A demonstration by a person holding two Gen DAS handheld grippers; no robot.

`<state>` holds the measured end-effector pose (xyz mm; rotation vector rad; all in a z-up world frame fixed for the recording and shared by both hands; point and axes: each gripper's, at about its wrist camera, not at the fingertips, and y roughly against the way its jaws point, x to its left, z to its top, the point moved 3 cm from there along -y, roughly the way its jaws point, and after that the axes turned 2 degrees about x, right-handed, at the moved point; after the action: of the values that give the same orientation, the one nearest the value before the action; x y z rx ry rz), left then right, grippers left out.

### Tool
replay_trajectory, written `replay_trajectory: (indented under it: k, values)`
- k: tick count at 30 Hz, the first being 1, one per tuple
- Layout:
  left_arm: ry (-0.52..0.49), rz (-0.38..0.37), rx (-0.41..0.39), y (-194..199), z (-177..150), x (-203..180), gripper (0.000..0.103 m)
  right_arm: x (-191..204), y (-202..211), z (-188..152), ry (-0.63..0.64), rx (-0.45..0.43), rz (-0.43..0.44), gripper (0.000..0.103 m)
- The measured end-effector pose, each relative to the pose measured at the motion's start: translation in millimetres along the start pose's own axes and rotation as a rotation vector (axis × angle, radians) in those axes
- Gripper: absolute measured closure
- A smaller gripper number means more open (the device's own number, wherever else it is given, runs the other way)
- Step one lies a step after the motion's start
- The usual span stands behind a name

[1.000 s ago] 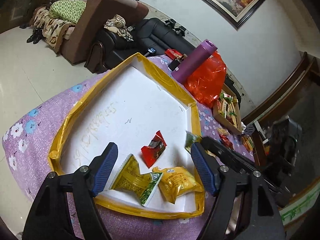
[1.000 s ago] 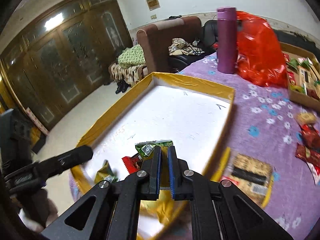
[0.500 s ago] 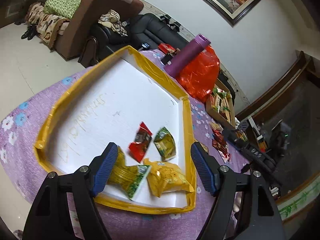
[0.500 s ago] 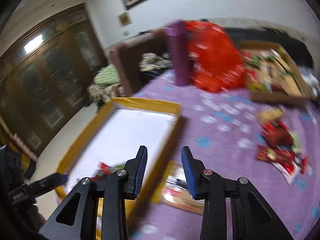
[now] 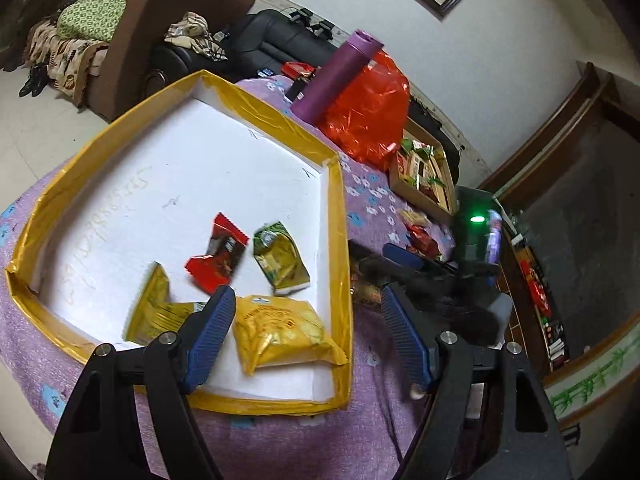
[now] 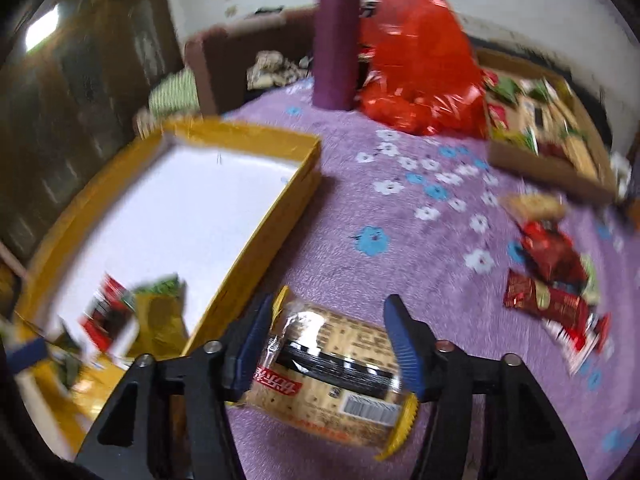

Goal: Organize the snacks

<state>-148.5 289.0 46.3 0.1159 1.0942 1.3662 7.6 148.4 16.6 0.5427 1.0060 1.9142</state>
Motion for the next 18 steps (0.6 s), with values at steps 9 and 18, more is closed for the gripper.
replay_trajectory:
  k: [9, 18]
  values:
    - [-0.081, -0.026, 0.012, -1, -6, -26, 0.027, -38, 19, -37, -0.015, 0.020, -0.094, 0.042]
    - [-0.218, -0.080, 0.078, -18, -25, -74, 0.028, -162, 79, -62, -0.305, -0.114, 0.054, 0.039]
